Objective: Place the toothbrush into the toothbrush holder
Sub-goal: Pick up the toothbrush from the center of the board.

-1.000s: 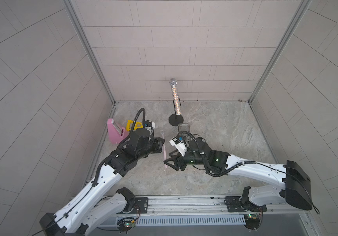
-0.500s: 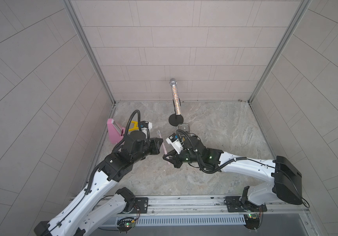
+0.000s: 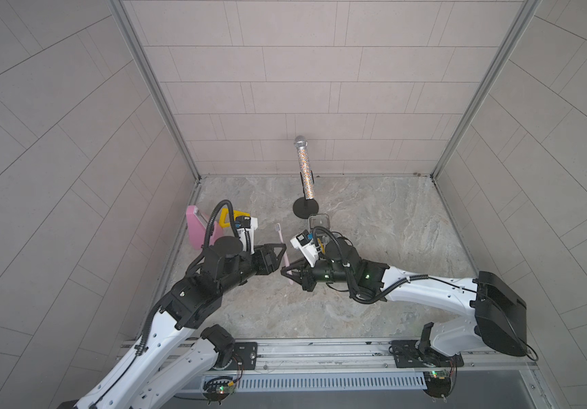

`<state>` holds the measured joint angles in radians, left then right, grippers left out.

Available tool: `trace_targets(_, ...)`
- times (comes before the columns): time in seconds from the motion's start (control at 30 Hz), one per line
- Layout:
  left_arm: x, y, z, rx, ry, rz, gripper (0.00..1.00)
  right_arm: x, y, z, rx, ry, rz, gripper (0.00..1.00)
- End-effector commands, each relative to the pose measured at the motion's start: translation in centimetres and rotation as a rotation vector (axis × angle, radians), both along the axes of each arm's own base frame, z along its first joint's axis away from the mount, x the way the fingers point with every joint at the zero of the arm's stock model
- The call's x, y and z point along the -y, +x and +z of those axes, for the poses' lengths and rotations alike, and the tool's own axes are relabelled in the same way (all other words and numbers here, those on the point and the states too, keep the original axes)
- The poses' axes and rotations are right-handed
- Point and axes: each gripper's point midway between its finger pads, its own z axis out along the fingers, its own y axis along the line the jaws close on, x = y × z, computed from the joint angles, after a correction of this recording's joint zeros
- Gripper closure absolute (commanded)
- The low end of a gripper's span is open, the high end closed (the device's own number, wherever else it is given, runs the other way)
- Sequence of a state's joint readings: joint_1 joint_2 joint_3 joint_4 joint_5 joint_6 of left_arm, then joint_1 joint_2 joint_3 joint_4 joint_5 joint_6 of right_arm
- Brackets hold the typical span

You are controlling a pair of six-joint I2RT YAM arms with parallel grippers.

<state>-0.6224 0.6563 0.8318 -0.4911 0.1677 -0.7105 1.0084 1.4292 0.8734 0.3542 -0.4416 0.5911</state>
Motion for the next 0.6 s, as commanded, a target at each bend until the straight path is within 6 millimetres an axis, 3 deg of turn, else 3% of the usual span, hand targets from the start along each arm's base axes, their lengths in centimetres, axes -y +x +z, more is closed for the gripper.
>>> trace_targets(0.0, 0.8, -0.4, 0.3, 0.018, -0.102, -0.022, 0.37, 0.2, -0.8, 4.3, 0.048, 0.147, 0.035, 0.95)
trace_targets(0.3, 3.4, -0.7, 1.3, 0.034, -0.273, -0.128, 0.36, 0.3, -2.6, 6.4, 0.064, 0.222, 0.13, 0.95)
trace_targets(0.57, 4.5, -0.9, 1.7, 0.023, -0.383, -0.173, 0.65, 0.1, -2.8, 6.3, 0.053, 0.22, 0.148, 0.94)
